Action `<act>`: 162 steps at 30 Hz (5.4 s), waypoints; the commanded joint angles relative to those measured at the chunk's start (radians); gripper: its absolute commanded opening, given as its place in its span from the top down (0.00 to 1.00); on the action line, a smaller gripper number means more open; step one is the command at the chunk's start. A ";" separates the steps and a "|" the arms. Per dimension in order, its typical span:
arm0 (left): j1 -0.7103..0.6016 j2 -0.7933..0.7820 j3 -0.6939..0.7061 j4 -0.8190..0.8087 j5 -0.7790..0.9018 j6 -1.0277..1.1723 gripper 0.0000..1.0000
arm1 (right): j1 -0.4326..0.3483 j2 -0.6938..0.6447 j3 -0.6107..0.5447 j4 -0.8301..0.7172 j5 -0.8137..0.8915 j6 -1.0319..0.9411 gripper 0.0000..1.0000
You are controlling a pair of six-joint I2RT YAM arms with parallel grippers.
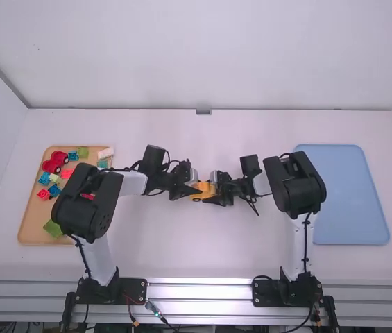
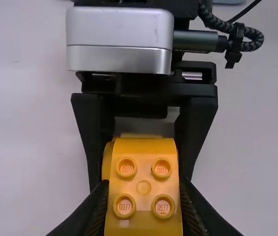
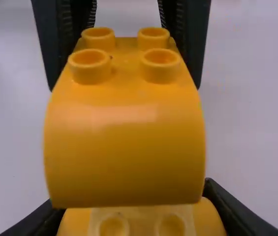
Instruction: Assemble lego blocks to make yellow taxi
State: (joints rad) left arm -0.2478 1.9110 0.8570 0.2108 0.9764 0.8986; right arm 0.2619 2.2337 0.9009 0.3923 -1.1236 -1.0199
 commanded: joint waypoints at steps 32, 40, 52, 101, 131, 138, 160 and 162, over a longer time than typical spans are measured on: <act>-0.008 0.100 0.024 0.064 0.026 0.033 0.98 | 0.006 0.016 -0.010 -0.008 -0.005 0.012 0.51; -0.050 0.100 0.033 0.025 -0.065 0.066 0.98 | 0.006 0.016 -0.010 -0.008 -0.005 0.013 0.51; -0.073 0.101 0.033 -0.016 -0.175 0.060 0.98 | 0.006 0.016 -0.010 -0.009 -0.006 0.013 0.50; -0.111 0.052 0.101 -0.106 -0.203 0.061 0.62 | 0.006 0.016 -0.010 -0.012 0.002 0.027 0.46; 0.205 -0.155 0.101 -0.301 0.044 0.127 0.01 | 0.006 0.016 -0.006 0.010 0.047 0.100 0.46; 0.391 -0.159 0.101 -0.216 -0.039 -0.227 0.01 | -0.019 -0.100 0.026 -0.077 0.079 0.177 0.50; 0.431 -0.159 0.100 -0.024 -0.472 -0.673 0.01 | -0.707 -0.680 0.066 -0.587 0.758 0.521 0.54; 0.431 -0.159 0.100 -0.010 -0.501 -0.748 0.01 | -0.770 -0.650 0.063 -0.570 0.759 0.555 0.52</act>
State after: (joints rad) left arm 0.1795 1.7687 0.9619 0.1967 0.4988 0.2241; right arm -0.4755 1.5593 0.9565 -0.1810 -0.3702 -0.5438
